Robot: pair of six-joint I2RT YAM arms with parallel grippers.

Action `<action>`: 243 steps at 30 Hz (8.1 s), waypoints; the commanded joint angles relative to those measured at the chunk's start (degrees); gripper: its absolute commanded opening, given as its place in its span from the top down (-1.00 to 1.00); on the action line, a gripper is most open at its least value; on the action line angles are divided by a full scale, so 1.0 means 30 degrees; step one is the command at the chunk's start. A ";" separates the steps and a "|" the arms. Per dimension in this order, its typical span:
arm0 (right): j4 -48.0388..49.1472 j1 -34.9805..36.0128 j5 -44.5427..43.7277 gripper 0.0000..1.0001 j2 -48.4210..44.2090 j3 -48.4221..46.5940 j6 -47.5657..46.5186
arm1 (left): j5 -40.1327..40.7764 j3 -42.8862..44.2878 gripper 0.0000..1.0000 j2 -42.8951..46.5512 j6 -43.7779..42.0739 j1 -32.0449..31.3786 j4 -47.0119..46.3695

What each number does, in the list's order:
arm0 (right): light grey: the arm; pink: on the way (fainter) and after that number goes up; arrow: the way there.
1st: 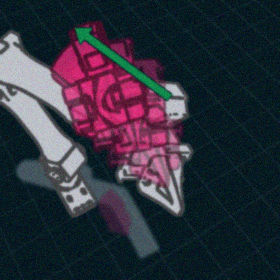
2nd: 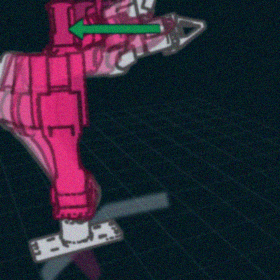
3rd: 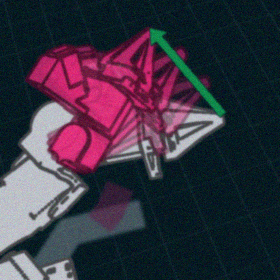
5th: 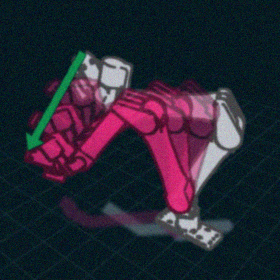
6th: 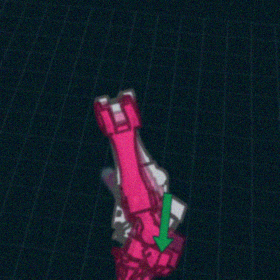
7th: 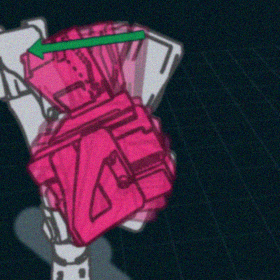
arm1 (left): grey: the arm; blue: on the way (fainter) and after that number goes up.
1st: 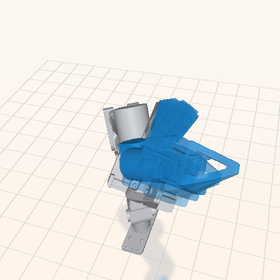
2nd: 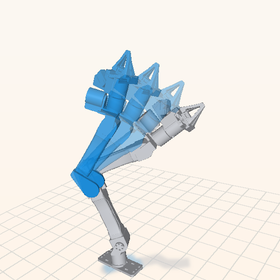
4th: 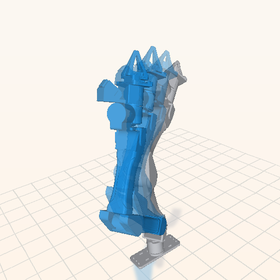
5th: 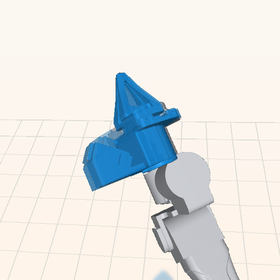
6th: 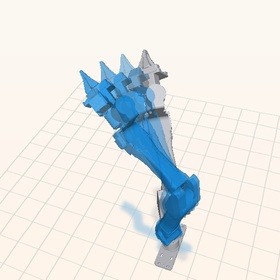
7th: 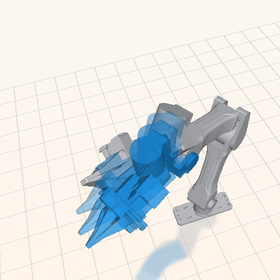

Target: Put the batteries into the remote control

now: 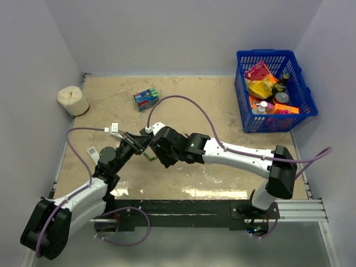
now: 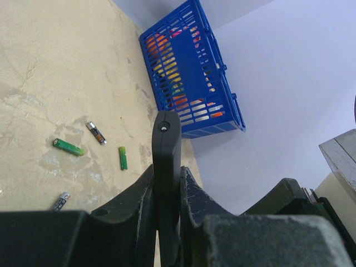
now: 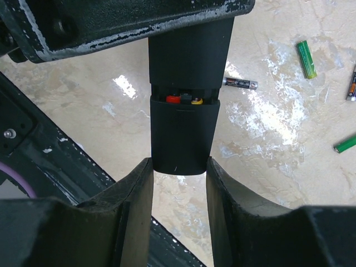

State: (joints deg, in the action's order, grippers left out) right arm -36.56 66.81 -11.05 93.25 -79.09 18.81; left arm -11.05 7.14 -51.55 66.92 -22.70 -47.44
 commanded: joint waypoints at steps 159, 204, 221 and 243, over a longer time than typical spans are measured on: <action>-0.3957 -0.1351 0.0929 0.11 0.0762 -0.3549 -0.1289 | 0.0694 -0.0913 1.00 -0.2299 0.5174 -0.0285 -0.6656; -0.3752 -0.1497 0.1398 -0.74 -0.0146 -0.4690 -0.1699 | 0.0783 -0.1148 1.00 -0.3178 0.5586 -0.0285 -0.8561; 0.4176 -0.6769 1.2176 -0.77 -0.4539 0.0925 0.1782 | 0.0256 -0.0680 1.00 -0.3442 0.5732 -0.0285 -0.9645; 0.8728 -0.7064 1.5253 -0.46 -0.3341 0.3834 0.3750 | 0.0109 0.0198 1.00 -0.2973 0.6288 -0.0344 -1.0056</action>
State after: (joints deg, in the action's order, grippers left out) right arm -13.91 45.80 31.51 82.35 -67.96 29.17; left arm -10.52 5.34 -61.60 85.03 -23.35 -72.75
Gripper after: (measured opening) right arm 0.749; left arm 0.212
